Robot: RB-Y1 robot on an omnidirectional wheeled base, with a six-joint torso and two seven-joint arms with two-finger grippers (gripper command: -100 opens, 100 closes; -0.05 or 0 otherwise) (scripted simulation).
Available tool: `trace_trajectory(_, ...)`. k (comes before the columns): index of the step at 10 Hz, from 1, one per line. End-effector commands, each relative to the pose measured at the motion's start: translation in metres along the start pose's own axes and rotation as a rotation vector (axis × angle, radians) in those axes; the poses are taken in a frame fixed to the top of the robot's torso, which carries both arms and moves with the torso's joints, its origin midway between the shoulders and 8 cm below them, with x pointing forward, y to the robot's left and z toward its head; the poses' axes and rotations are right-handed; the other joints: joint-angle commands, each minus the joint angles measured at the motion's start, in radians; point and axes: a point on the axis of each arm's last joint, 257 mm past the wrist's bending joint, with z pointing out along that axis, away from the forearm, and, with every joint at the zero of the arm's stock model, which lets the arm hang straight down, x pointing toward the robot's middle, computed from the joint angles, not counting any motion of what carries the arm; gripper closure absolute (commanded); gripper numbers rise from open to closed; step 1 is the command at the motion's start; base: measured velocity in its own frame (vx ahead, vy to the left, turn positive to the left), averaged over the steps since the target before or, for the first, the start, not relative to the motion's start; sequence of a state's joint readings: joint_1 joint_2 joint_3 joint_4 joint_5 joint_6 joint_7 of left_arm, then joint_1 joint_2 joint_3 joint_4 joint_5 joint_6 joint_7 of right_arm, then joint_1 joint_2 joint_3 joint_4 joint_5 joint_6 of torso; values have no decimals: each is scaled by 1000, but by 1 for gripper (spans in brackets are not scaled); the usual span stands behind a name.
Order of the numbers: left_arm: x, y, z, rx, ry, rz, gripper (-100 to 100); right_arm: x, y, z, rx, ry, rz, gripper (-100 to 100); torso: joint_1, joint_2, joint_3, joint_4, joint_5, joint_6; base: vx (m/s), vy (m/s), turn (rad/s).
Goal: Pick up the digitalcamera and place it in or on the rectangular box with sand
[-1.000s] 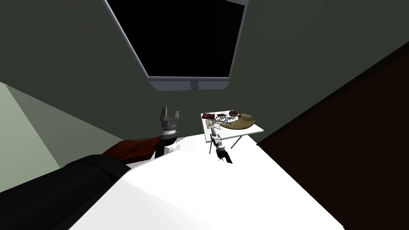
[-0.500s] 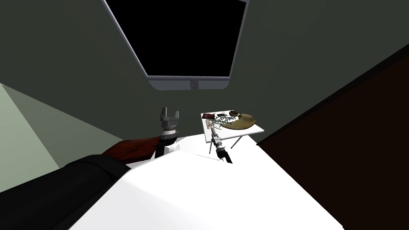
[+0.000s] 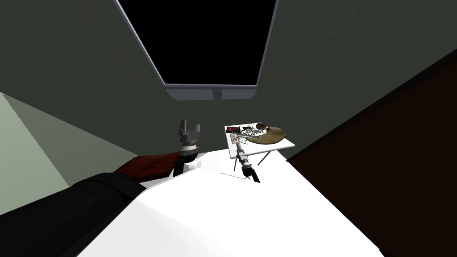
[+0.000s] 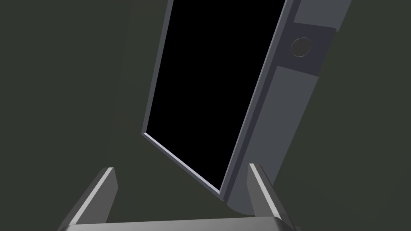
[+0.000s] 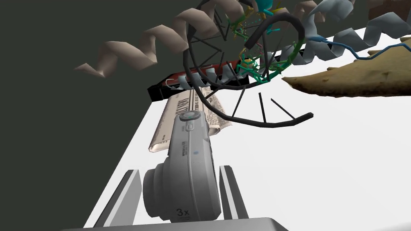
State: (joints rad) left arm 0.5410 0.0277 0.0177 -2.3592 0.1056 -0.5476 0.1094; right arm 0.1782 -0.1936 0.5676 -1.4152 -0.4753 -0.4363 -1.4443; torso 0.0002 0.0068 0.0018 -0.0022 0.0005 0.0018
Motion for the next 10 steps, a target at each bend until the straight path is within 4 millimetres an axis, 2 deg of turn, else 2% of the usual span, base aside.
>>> trace_trajectory(1,0,0,0,0,0,0,0,-5,5,-5,-6,-14,-10,100,0,0,0,0,0,0,-209,-21,-15)
trace_trajectory(3,0,0,0,0,0,0,0,-3,20,-9,-12,-18,-44,100,-2,13,4,-5,-1,2,-259,24,27)
trace_trajectory(5,0,0,0,0,0,0,0,0,39,-12,-20,-23,-86,100,2,18,4,-11,-1,3,-283,108,78)
trace_trajectory(7,0,0,0,0,0,0,0,6,64,-15,-30,-29,-133,100,10,20,3,-13,0,2,-246,205,114)
trace_trajectory(10,0,0,0,0,0,-1,0,19,108,-20,-55,-39,-202,100,16,13,-1,-14,1,0,-159,251,170)
